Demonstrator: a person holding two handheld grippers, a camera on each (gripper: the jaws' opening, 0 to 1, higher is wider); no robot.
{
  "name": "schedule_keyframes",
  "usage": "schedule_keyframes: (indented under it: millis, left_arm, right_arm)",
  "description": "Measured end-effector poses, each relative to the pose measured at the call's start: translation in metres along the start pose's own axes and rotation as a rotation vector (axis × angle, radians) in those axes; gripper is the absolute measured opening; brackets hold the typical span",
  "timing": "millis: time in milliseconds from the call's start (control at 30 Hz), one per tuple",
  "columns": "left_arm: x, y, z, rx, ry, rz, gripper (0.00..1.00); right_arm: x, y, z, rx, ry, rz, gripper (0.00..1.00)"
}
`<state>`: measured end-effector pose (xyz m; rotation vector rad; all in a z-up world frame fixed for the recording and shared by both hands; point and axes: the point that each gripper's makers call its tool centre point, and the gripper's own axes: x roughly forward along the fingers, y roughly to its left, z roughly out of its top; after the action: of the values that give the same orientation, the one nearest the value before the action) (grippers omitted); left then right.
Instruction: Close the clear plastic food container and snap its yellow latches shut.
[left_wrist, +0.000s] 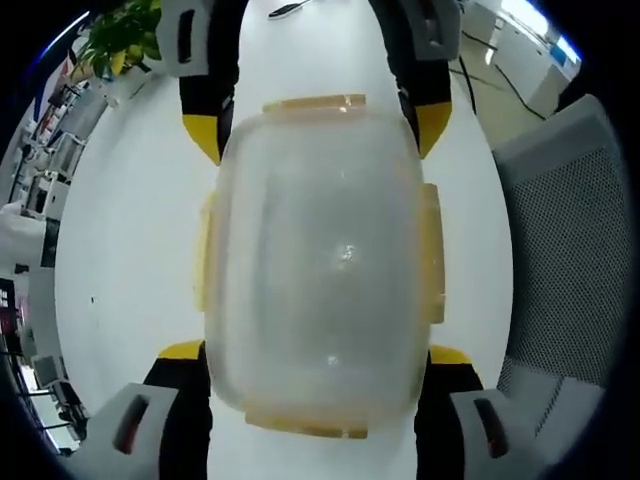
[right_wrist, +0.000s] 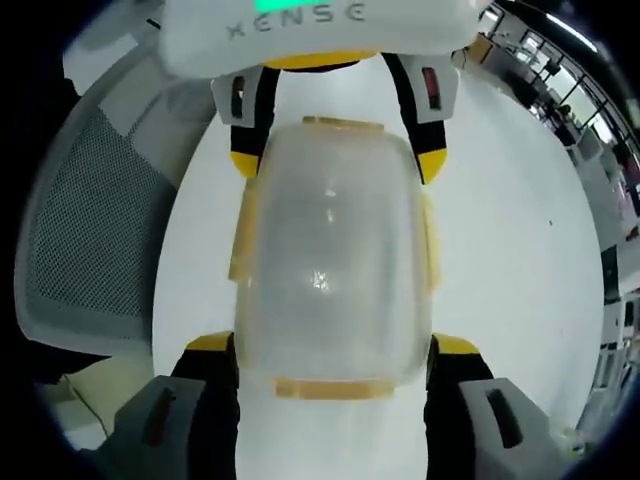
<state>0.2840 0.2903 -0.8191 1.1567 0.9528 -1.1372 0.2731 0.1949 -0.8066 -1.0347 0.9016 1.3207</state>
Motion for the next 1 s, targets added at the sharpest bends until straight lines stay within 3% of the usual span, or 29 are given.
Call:
schedule_keyframes:
  millis: [1000]
  left_arm:
    - [-0.010, -0.005, -0.050, -0.048, -0.011, 0.004, 0.82]
  right_arm:
    - [0.017, 0.001, 0.049, -0.033, -0.001, 0.015, 0.74]
